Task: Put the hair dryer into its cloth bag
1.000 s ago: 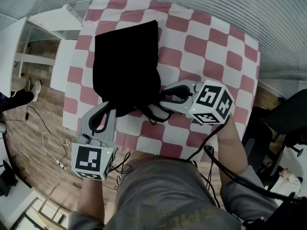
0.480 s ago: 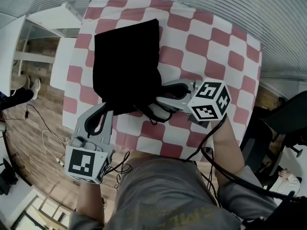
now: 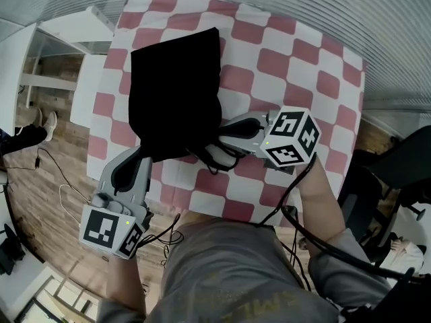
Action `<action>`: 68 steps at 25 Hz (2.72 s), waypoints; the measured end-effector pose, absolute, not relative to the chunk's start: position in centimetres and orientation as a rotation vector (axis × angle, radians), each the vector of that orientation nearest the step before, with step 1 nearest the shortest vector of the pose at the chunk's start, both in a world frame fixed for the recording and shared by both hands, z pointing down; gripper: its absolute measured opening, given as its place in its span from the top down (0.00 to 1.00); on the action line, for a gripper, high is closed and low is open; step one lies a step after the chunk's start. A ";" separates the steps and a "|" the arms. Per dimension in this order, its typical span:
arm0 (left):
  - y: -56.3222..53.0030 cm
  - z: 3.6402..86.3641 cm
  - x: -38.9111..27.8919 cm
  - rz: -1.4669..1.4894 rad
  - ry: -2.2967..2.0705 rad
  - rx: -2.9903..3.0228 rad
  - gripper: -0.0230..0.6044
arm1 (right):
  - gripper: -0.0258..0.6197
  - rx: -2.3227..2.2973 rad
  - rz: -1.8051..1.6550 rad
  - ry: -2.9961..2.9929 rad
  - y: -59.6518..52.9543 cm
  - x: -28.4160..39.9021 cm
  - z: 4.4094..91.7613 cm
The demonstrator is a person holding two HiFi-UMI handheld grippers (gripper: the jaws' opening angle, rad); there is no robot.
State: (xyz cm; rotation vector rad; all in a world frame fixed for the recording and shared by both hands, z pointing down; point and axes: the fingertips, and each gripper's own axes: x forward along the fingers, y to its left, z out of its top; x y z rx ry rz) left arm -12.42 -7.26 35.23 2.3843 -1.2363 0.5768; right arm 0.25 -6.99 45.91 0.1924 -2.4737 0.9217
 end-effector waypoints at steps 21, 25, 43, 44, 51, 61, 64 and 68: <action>1.6 39.4 -6.3 0.768 -0.880 2.614 0.94 | 0.87 0.327 0.224 -2.368 -3.1 6.9 42.4; 3.6 39.6 -6.0 0.764 -0.892 2.615 0.94 | 0.87 0.352 0.064 -2.306 -1.5 7.7 41.7; 4.4 40.6 -5.5 0.740 -0.894 2.586 0.90 | 0.86 0.463 0.390 -2.257 0.5 11.9 46.2; 4.5 40.8 -5.4 0.749 -0.884 2.588 0.90 | 0.92 0.447 0.409 -2.285 0.9 11.2 46.0; 6.1 43.1 -5.4 0.971 -0.844 2.623 0.90 | 0.92 0.397 0.384 -2.318 2.9 7.8 46.4; 5.8 42.3 -5.1 0.810 -0.850 2.607 0.90 | 0.92 0.764 0.546 -2.225 -0.8 12.5 47.1; 5.8 42.5 -4.7 0.836 -0.828 2.627 0.90 | 0.92 0.792 0.475 -2.218 0.0 11.4 46.3; 6.5 43.5 -4.5 0.925 -0.780 2.655 0.90 | 0.92 0.803 0.441 -2.210 0.7 10.3 46.0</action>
